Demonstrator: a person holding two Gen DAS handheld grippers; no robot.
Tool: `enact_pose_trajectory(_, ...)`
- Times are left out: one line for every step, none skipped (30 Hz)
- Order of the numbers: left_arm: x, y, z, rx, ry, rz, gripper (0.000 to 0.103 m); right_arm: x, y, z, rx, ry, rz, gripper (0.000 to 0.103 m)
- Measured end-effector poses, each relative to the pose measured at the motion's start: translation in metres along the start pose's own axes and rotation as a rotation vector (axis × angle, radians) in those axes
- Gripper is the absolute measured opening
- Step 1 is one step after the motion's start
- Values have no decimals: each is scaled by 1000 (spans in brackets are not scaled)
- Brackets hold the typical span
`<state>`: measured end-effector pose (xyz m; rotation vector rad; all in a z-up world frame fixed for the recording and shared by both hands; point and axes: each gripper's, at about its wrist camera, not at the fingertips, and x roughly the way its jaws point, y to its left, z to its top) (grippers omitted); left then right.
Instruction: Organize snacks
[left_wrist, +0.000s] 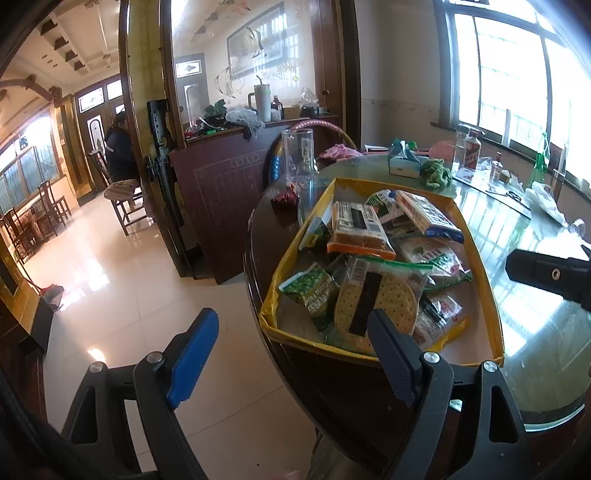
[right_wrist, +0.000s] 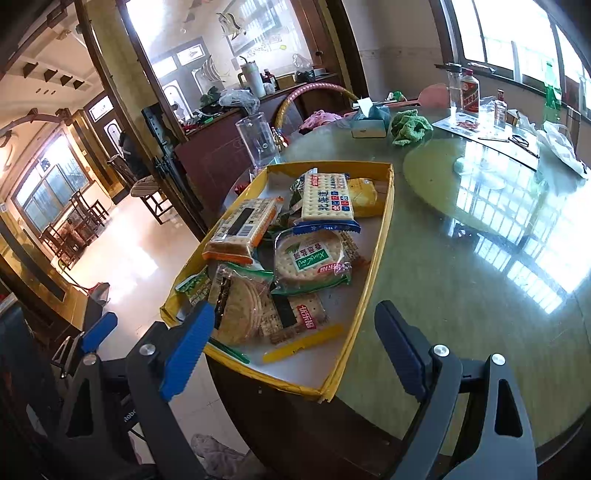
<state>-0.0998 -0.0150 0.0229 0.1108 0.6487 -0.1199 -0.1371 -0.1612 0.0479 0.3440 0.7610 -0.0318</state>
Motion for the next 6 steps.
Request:
enact_pose_trajectory(2,0,1,3,3,-6,83,1,0,0,-3,3,-4,89)
enact_pose_trajectory(3,-1,1,5,3,-17,83,2,0,0,-3,6,-4,89)
enact_pose_trajectory(4,-3,1,15,2,-20,83,2,0,0,-1,7,-3,89)
enact_pose_trajectory(4,-3,0,19,2,-13,83,2,0,-1,0,7,-5,89)
enact_pose_trajectory(4,-4,0,18,0,-15,83,3,0,-1,0,8,-8,89)
enact_pose_trajectory(4,-4,-1,13,-1,-28,83,3,0,-1,-1,10,-8,89)
